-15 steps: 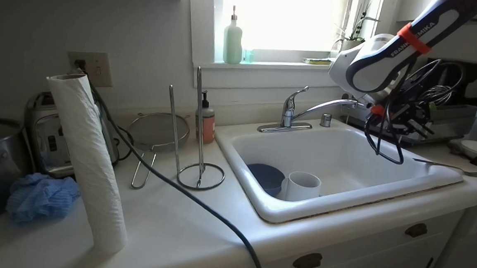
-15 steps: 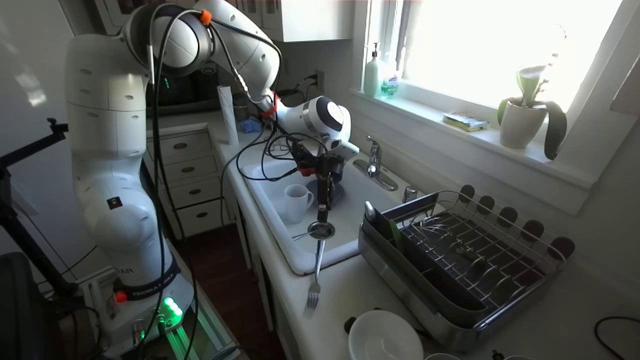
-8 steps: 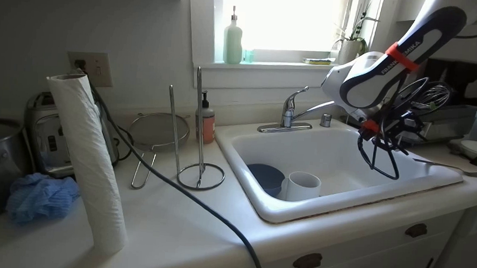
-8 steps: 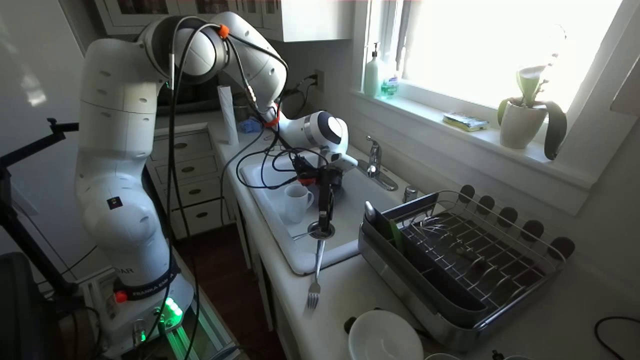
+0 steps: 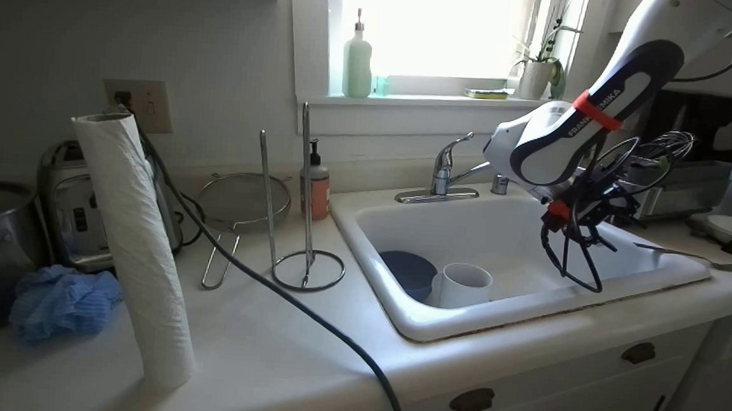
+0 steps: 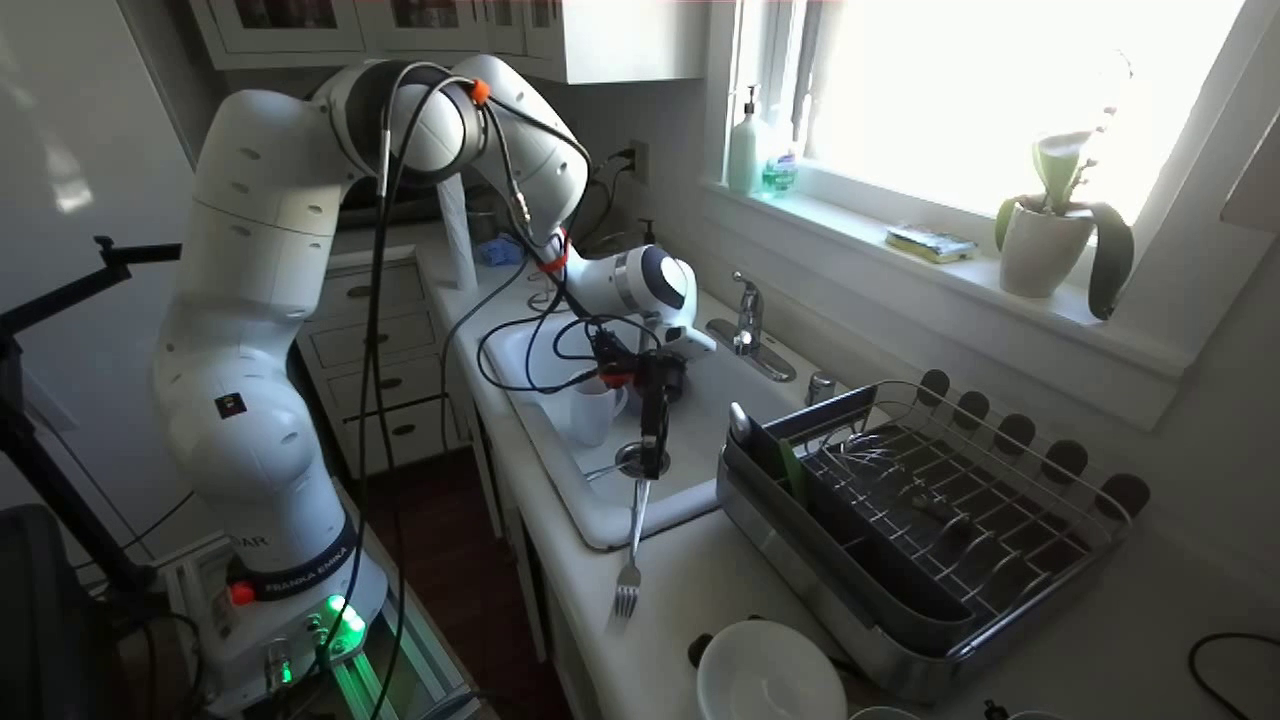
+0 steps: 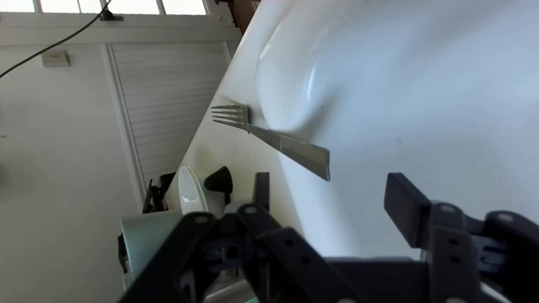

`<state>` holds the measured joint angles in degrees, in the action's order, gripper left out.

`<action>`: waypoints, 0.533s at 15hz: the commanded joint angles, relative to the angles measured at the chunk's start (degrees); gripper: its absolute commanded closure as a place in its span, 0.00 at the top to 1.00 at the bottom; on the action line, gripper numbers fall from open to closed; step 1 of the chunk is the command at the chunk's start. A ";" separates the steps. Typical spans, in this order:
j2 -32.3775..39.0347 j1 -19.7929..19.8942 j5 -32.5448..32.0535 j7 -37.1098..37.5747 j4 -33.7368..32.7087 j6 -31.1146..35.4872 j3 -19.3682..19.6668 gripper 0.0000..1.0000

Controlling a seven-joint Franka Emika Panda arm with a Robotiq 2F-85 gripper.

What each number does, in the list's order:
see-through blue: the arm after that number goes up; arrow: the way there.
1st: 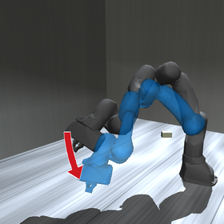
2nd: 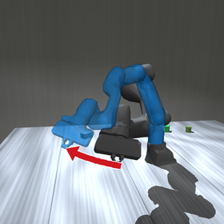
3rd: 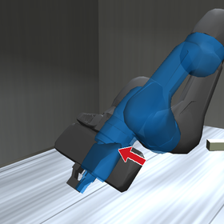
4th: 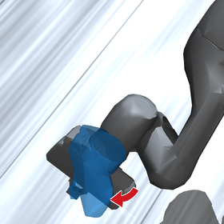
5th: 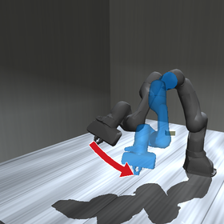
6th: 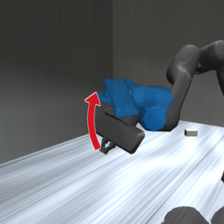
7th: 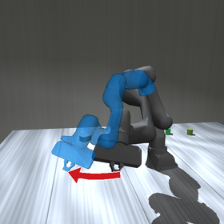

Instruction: Put the silver fork inside the bowl in the sink.

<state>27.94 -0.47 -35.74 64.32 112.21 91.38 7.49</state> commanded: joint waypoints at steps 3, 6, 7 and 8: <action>4.55 -1.19 -2.32 -0.07 -2.22 -2.28 0.54 0.54; 4.98 -1.55 -3.66 -0.03 -2.06 -3.57 0.67 0.49; 4.82 -1.58 -4.13 0.04 -1.93 -4.01 0.67 0.48; 4.56 -1.59 -4.57 0.08 -1.77 -4.51 0.65 0.43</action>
<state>31.71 -1.11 -38.11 64.33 111.43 89.17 7.63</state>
